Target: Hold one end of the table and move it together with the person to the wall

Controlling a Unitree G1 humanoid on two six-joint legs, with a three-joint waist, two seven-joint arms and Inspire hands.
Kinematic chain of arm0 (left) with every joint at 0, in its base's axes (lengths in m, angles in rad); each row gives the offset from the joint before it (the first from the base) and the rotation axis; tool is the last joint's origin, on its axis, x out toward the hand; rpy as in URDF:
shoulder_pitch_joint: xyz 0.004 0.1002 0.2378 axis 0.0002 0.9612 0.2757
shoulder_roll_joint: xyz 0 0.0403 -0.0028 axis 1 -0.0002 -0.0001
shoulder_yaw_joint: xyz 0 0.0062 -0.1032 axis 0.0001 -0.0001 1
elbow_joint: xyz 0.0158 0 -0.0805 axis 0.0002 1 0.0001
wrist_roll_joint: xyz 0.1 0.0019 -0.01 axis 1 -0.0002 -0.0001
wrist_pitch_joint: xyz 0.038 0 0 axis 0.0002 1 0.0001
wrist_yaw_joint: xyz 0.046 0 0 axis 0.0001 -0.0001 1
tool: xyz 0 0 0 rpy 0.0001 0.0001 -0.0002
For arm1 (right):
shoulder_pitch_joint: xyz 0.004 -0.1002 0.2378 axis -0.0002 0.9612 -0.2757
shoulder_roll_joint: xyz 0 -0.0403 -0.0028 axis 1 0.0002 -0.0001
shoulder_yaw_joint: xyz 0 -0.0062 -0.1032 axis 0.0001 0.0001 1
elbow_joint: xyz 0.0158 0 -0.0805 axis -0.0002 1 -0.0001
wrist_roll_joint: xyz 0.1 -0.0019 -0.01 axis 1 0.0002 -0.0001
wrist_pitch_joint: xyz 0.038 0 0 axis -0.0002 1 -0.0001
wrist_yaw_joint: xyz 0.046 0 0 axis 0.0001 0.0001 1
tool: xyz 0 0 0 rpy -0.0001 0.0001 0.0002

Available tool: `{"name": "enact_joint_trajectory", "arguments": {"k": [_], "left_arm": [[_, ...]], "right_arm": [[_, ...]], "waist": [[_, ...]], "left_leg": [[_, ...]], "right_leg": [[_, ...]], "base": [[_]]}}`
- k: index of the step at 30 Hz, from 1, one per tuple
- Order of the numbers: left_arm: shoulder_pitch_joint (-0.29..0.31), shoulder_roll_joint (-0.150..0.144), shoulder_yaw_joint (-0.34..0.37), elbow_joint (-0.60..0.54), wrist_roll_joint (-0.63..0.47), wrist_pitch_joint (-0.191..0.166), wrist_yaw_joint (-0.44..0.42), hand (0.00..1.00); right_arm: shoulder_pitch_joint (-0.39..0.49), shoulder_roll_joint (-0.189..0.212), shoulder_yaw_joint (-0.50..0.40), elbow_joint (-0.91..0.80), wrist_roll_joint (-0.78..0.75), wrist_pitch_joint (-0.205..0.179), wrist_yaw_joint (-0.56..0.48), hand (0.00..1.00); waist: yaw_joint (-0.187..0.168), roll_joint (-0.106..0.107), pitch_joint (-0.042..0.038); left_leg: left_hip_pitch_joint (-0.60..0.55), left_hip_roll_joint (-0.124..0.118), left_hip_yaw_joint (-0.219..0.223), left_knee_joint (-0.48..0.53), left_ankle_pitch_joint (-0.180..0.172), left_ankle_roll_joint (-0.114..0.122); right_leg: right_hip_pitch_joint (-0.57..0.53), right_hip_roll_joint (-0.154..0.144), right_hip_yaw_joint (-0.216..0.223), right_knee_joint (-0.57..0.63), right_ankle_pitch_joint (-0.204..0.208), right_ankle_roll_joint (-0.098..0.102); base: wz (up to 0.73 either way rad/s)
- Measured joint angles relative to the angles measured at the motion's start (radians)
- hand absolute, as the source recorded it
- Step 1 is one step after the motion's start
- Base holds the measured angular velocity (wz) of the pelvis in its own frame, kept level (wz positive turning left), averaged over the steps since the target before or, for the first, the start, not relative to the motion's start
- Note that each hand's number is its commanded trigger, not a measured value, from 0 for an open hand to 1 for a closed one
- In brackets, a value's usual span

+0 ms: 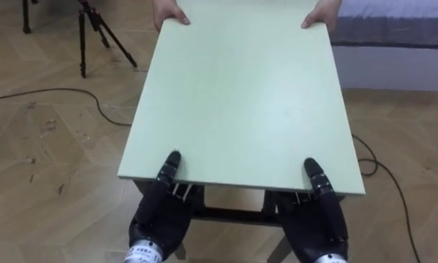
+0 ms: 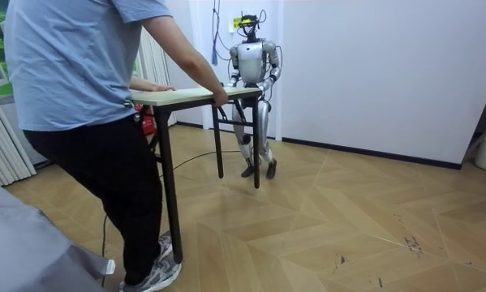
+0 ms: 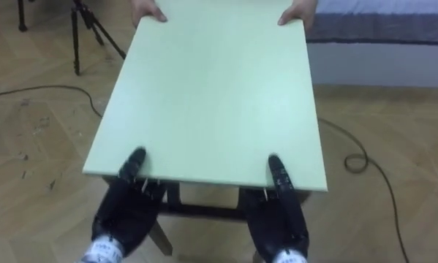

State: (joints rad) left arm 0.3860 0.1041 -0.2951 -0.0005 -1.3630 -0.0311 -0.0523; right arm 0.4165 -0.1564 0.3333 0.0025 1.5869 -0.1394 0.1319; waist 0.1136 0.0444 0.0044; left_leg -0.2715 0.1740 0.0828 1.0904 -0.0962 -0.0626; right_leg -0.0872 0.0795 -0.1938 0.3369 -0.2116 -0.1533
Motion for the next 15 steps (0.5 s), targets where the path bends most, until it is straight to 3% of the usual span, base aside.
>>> {"name": "enact_joint_trajectory", "arguments": {"k": [1, 2, 3, 4, 5, 6, 7, 8, 10, 11, 13, 14, 15], "left_arm": [[0.002, 0.012, -0.005, 0.0, -0.01, 0.001, -0.013, 1.0], [-0.002, 0.014, -0.005, -0.002, -0.019, 0.0, -0.02, 1.0], [-0.006, 0.015, -0.005, -0.002, -0.018, 0.001, -0.02, 1.0], [-0.018, 0.016, -0.005, -0.002, -0.018, 0.002, -0.02, 1.0], [-0.034, 0.023, -0.005, -0.001, -0.018, 0.002, -0.02, 1.0], [-0.041, 0.026, -0.005, -0.001, -0.02, 0.0, -0.02, 1.0], [-0.057, 0.028, -0.004, -0.001, -0.022, -0.003, -0.02, 1.0], [-0.074, 0.027, -0.003, -0.001, -0.025, -0.006, -0.02, 1.0], [-0.109, 0.025, -0.003, 0.006, -0.029, -0.013, -0.02, 1.0], [-0.13, 0.023, -0.006, 0.017, -0.034, -0.02, -0.02, 1.0], [-0.157, 0.023, -0.022, 0.06, -0.047, -0.031, -0.019, 1.0], [-0.164, 0.022, -0.027, 0.08, -0.047, -0.032, -0.019, 1.0], [-0.167, 0.019, -0.027, 0.083, -0.047, -0.032, -0.019, 1.0]], "right_arm": [[0.001, 0.001, 0.0, -0.002, -0.008, -0.004, 0.009, 1.0], [-0.006, 0.0, 0.002, -0.002, -0.014, -0.009, 0.017, 1.0], [-0.008, 0.0, 0.003, -0.002, -0.016, -0.014, 0.02, 1.0], [-0.015, -0.001, 0.002, -0.003, -0.019, -0.016, 0.03, 1.0], [-0.026, 0.001, 0.001, -0.002, -0.02, -0.017, 0.032, 1.0], [-0.031, 0.0, 0.003, -0.002, -0.019, -0.017, 0.032, 1.0], [-0.045, 0.0, 0.005, -0.003, -0.019, -0.02, 0.034, 1.0], [-0.064, 0.001, 0.002, -0.002, -0.019, -0.021, 0.035, 1.0], [-0.094, 0.002, -0.006, -0.002, -0.019, -0.023, 0.035, 1.0], [-0.109, 0.004, -0.012, 0.002, -0.019, -0.022, 0.035, 1.0], [-0.121, 0.009, -0.03, 0.024, -0.02, -0.012, 0.035, 1.0], [-0.117, 0.009, -0.042, 0.034, -0.023, 0.001, 0.034, 1.0], [-0.114, 0.009, -0.045, 0.035, -0.025, 0.008, 0.034, 1.0]], "waist": [[-0.017, 0.009, 0.0043], [-0.029, 0.012, 0.01], [-0.03, 0.014, 0.0104], [-0.035, 0.02, 0.0143], [-0.054, 0.021, 0.0172], [-0.057, 0.022, 0.0172], [-0.064, 0.027, 0.018], [-0.076, 0.036, 0.0199], [-0.087, 0.049, 0.0223], [-0.093, 0.05, 0.0218], [-0.104, 0.054, 0.0204], [-0.108, 0.049, 0.0172], [-0.109, 0.048, 0.0163]], "left_leg": [[0.044, 0.004, 0.002, 0.021, 0.017, -0.003], [0.1, 0.008, -0.001, -0.015, 0.015, -0.006], [0.127, 0.008, -0.007, -0.041, 0.013, -0.008], [0.174, 0.006, -0.029, -0.104, -0.005, -0.026], [0.208, 0.004, -0.038, -0.19, -0.11, -0.062], [0.22, 0.003, -0.037, -0.23, -0.151, -0.062], [0.238, 0.004, -0.038, -0.308, -0.221, -0.06], [0.251, 0.005, -0.038, -0.386, -0.283, -0.053], [0.252, -0.003, -0.036, -0.502, -0.349, -0.041], [0.248, -0.019, -0.031, -0.565, -0.372, -0.026], [0.232, -0.037, -0.028, -0.595, -0.381, -0.004], [0.219, -0.059, -0.024, -0.597, -0.369, 0.02], [0.21, -0.07, -0.022, -0.597, -0.359, 0.03]], "right_leg": [[-0.016, 0.002, -0.016, 0.026, 0.001, 0.002], [-0.044, 0.003, -0.025, 0.057, -0.002, -0.002], [-0.062, 0.003, -0.032, 0.069, -0.001, -0.004], [-0.095, 0.003, -0.049, 0.088, 0.002, -0.008], [-0.128, 0.0, -0.067, 0.101, 0.011, -0.01], [-0.142, 0.0, -0.075, 0.097, 0.02, -0.011], [-0.167, 0.0, -0.091, 0.084, 0.046, -0.014], [-0.194, -0.003, -0.111, 0.069, 0.074, -0.015], [-0.246, -0.012, -0.131, 0.057, 0.119, -0.016], [-0.277, -0.027, -0.142, 0.052, 0.146, -0.014], [-0.282, -0.05, -0.161, 0.015, 0.196, -0.006], [-0.28, -0.07, -0.155, -0.005, 0.227, 0.002], [-0.278, -0.082, -0.15, -0.014, 0.243, 0.007]], "base": [[0.33], [0.32], [0.22], [0.26], [0.28], [0.25], [0.25], [0.27], [0.26], [0.24], [0.31], [0.23], [0.03]]}}
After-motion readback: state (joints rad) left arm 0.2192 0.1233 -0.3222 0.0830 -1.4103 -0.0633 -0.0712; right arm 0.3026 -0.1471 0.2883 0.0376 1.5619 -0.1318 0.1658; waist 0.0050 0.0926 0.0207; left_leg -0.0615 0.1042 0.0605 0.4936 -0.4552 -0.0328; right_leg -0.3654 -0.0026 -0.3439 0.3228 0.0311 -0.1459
